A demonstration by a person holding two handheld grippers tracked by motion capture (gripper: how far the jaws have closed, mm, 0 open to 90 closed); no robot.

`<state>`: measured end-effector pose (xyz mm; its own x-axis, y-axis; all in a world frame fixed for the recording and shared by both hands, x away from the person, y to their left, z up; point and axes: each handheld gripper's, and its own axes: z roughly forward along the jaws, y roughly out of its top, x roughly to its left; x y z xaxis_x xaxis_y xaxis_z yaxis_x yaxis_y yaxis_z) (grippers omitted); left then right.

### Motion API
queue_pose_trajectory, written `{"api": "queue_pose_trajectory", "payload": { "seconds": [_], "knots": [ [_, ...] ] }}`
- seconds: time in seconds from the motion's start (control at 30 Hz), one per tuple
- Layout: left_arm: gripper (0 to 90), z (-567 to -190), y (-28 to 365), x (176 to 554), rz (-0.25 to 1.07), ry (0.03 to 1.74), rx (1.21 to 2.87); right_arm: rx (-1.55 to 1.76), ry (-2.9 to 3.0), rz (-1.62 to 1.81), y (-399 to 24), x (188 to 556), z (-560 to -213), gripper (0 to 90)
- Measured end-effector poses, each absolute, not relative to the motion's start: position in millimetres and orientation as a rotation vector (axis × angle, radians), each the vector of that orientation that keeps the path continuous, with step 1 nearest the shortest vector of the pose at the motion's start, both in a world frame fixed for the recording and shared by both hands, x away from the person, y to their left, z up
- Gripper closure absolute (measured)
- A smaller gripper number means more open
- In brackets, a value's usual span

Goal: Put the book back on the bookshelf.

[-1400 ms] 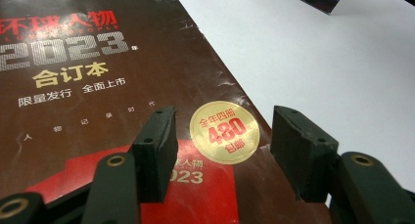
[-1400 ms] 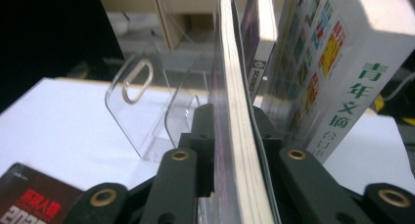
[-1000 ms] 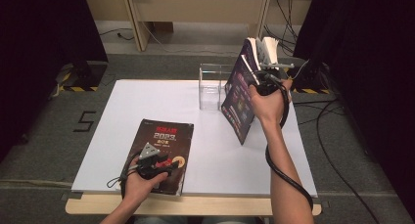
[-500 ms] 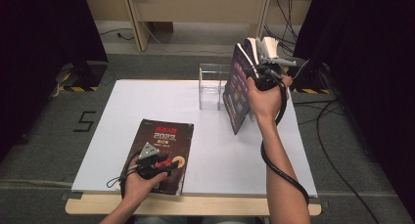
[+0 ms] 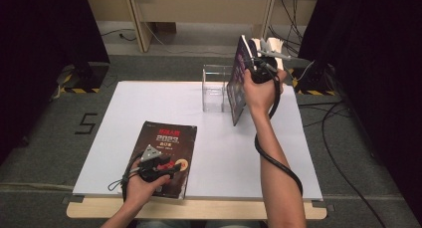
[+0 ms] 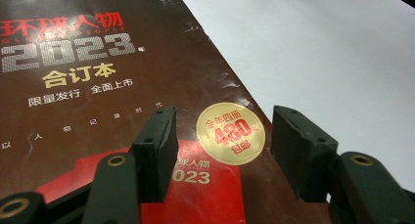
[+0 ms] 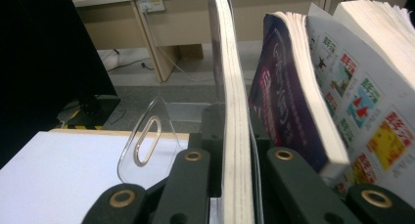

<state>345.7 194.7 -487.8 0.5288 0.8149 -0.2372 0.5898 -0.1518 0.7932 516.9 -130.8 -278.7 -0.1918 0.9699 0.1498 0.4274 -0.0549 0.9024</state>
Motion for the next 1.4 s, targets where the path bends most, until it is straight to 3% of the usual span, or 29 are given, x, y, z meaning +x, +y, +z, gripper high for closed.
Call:
{"api": "queue_pose_trajectory", "payload": {
  "seconds": [1.27, 1.4],
  "knots": [
    [42.6, -488, 194, 346, 0.309, 1.151, 1.856, 1.506, 1.550, 1.115, -108, 555, -311, 84.1],
    [42.6, -489, 193, 346, 0.306, 1.152, 1.856, 1.507, 1.583, 1.087, -109, 557, -308, 78.9]
  ]
}}
